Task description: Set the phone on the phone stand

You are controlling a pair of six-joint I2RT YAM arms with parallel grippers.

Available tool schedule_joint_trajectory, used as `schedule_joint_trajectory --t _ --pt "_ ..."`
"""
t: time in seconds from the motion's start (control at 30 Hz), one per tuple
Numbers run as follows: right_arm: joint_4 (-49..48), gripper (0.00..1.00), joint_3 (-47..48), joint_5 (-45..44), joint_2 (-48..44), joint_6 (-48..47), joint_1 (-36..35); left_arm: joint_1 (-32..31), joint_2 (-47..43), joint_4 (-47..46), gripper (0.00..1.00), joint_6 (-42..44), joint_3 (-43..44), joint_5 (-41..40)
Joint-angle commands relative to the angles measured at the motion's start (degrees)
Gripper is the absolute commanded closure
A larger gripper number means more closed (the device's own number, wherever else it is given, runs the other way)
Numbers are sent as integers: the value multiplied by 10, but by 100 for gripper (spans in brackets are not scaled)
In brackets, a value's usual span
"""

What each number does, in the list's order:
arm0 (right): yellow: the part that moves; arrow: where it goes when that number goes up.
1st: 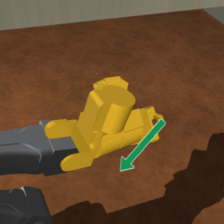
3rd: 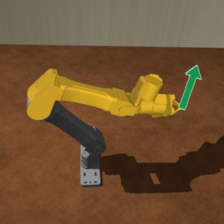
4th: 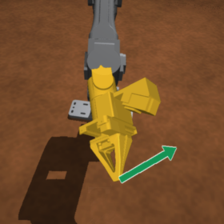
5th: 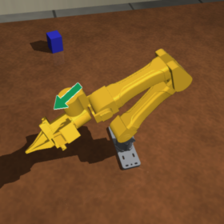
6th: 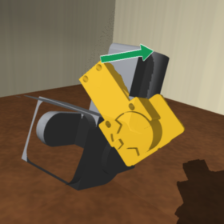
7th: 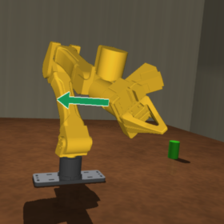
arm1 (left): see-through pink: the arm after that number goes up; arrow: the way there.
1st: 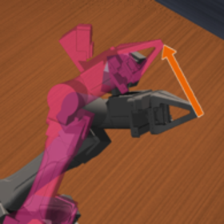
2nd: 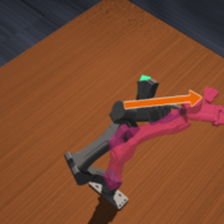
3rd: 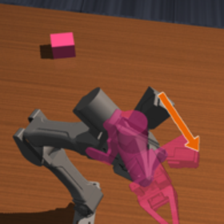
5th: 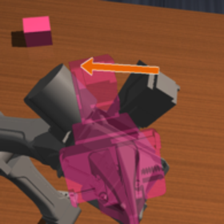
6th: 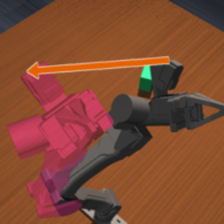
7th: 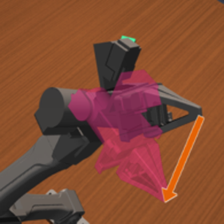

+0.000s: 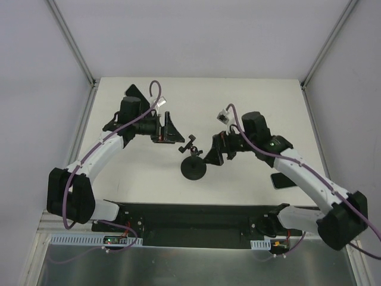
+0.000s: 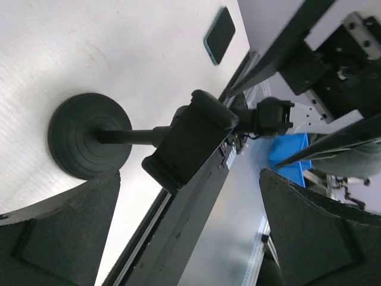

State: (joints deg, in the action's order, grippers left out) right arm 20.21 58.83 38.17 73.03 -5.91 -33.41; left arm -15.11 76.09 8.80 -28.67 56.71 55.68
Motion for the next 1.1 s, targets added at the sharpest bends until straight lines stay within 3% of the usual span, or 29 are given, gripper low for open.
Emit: schedule_joint_trajectory --t 0.0,0.13,0.27,0.43,0.47,0.53,0.57,0.6,0.67,0.7,0.77,0.9,1.07 --pt "-90 3 -85 -42 -129 78 1 -29 48 -1 1 50 24 81" --pt "-97 3 -154 -53 -191 79 1 -57 81 3 2 84 32 96" --pt "-109 3 -188 -48 -229 94 0 -79 106 3 7 102 47 61" --pt "-145 3 -223 -50 -267 114 -1 -92 134 4 32 85 61 39" --pt "-145 3 -226 -50 -270 114 -1 -92 131 4 42 78 55 30" --pt "-149 3 -236 -55 -277 115 0 -92 117 3 47 64 48 -6" --pt "-152 3 -240 -57 -278 117 0 -93 111 1 50 42 38 -15" --pt "-155 4 -246 -60 -275 118 -1 -93 94 -1 59 25 32 -27" --pt "-163 3 -253 -73 -273 130 -3 -92 71 -31 64 -45 3 -67" --pt "-169 3 -256 -94 -269 137 -4 -95 44 -49 83 -75 -12 -79" --pt "-199 3 -272 -121 -264 171 -11 -99 11 -67 98 -151 -52 -145" --pt "-259 3 -289 -208 -242 223 -33 -109 -76 -101 100 -246 -105 -259" --pt "-300 2 -274 -279 -206 239 -70 -179 -114 -151 100 -379 -172 -415"
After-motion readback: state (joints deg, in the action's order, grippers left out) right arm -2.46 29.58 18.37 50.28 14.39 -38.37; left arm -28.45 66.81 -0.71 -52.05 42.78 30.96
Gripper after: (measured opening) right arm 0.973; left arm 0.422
